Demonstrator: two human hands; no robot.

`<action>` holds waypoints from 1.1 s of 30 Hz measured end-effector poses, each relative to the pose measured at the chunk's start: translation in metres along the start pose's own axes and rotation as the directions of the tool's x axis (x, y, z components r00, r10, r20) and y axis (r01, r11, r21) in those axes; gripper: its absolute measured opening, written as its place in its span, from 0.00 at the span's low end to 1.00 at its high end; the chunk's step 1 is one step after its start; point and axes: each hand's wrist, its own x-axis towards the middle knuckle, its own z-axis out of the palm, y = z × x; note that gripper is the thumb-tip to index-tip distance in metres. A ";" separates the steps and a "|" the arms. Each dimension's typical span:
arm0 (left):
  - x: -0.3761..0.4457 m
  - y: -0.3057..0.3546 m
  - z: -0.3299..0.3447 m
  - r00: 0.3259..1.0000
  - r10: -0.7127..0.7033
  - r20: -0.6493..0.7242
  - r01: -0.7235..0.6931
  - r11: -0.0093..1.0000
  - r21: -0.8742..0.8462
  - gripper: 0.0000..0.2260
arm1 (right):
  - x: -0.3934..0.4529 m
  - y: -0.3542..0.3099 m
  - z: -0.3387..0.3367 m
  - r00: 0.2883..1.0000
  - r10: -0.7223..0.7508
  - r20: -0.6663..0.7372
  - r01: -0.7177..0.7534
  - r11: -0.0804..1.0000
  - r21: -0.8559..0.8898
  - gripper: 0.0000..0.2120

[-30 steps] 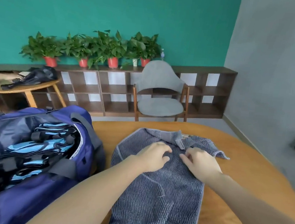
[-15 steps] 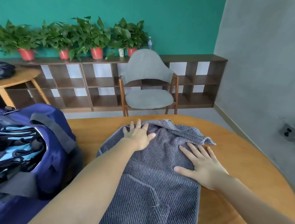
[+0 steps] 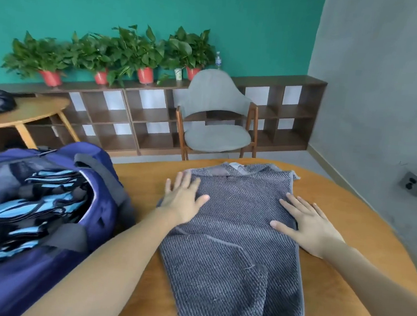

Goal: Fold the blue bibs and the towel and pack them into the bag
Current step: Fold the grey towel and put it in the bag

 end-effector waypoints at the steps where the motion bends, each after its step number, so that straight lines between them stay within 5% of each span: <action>1: -0.016 0.007 -0.003 0.994 0.109 -0.013 -0.109 0.992 -0.060 0.31 | -0.010 -0.004 0.002 1.000 0.010 -0.021 -0.010 1.000 0.019 0.44; 5: -0.088 0.046 -0.019 0.934 0.354 0.055 -0.311 0.876 -0.368 0.24 | -0.057 -0.025 0.007 0.990 0.056 -0.126 -0.030 0.979 0.204 0.39; 8: -0.134 0.072 -0.026 0.897 0.419 0.143 -0.345 0.863 -0.368 0.21 | -0.099 -0.047 0.013 0.978 0.026 -0.208 0.045 0.942 0.332 0.34; 12: -0.175 0.082 -0.039 0.898 0.404 0.176 -0.355 0.900 -0.253 0.21 | -0.160 -0.085 0.025 0.942 -0.087 -0.324 0.209 0.907 0.366 0.30; 18: -0.225 0.071 -0.084 0.940 0.303 0.155 -0.252 0.926 -0.280 0.38 | -0.223 -0.142 0.017 0.949 0.012 -0.316 0.212 0.718 0.663 0.29; 24: -0.270 0.059 -0.136 0.919 0.384 -0.089 -0.386 0.829 -0.405 0.11 | -0.233 -0.187 -0.021 0.940 0.040 -0.338 0.250 0.595 0.764 0.04; 28: -0.287 0.050 -0.176 0.911 0.272 -0.309 -0.400 0.760 -0.512 0.03 | -0.231 -0.193 -0.054 0.938 0.076 -0.337 0.237 0.569 0.787 0.06; 33: -0.294 0.041 -0.240 0.839 0.095 -0.536 -0.427 0.725 -0.540 0.03 | -0.234 -0.187 -0.092 0.978 0.005 -0.209 0.143 0.714 0.685 0.09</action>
